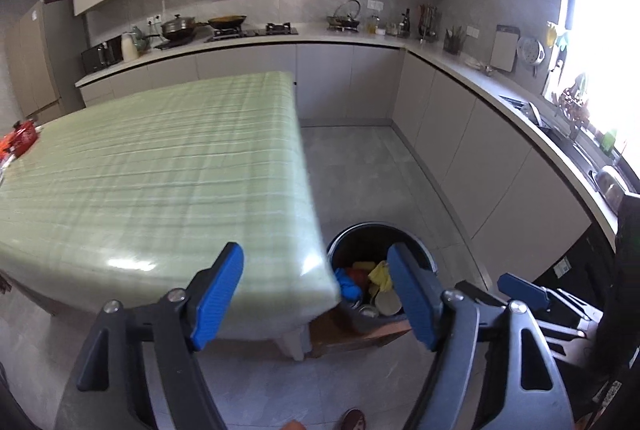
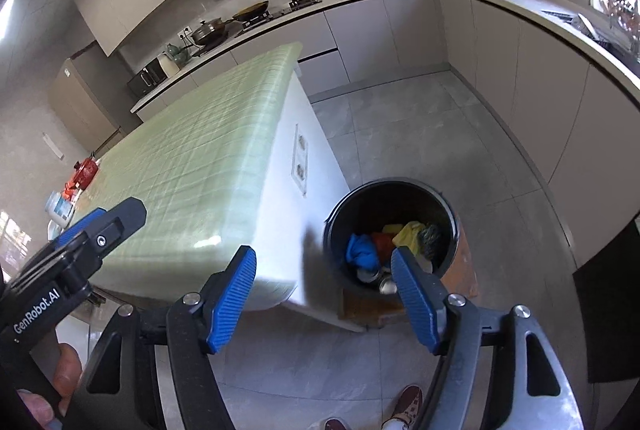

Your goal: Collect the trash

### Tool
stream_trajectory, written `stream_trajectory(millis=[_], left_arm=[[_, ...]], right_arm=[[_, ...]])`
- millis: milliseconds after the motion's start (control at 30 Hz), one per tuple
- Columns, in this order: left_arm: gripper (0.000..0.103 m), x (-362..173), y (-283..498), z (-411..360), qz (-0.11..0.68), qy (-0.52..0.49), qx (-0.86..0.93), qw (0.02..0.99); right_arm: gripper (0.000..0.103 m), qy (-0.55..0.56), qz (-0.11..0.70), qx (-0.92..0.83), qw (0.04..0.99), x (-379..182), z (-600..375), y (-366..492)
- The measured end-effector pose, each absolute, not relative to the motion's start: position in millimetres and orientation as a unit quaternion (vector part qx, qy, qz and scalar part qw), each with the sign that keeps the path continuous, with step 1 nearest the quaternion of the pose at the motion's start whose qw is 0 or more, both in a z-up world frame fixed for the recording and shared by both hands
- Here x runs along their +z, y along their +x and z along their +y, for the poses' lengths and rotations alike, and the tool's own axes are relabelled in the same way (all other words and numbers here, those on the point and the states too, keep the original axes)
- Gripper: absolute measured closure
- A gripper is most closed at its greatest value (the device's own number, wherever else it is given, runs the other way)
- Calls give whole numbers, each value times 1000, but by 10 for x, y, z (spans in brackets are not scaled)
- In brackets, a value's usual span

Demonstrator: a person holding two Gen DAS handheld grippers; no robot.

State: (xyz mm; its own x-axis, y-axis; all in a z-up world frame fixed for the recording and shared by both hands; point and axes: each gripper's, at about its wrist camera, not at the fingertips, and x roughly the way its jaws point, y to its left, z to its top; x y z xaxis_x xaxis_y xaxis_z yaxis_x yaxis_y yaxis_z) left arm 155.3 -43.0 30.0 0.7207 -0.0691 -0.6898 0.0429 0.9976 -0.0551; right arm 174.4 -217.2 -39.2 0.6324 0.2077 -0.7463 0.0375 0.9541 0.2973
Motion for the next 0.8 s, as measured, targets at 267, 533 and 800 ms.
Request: stream_trajectory(millis=[267,533,800], left_arm=[[22,475,941,4,339,-2,-24,940],[19,581,515,106,323,-8,-18,946],[19,548,288,-40,323,-20,12,946]], right_arm=[[28,101,387,-13,917,-34,-1511,892],[16,72,328,-48,941,370,-1327,265],[16,73,318,-27,945,457,-1421,-9]])
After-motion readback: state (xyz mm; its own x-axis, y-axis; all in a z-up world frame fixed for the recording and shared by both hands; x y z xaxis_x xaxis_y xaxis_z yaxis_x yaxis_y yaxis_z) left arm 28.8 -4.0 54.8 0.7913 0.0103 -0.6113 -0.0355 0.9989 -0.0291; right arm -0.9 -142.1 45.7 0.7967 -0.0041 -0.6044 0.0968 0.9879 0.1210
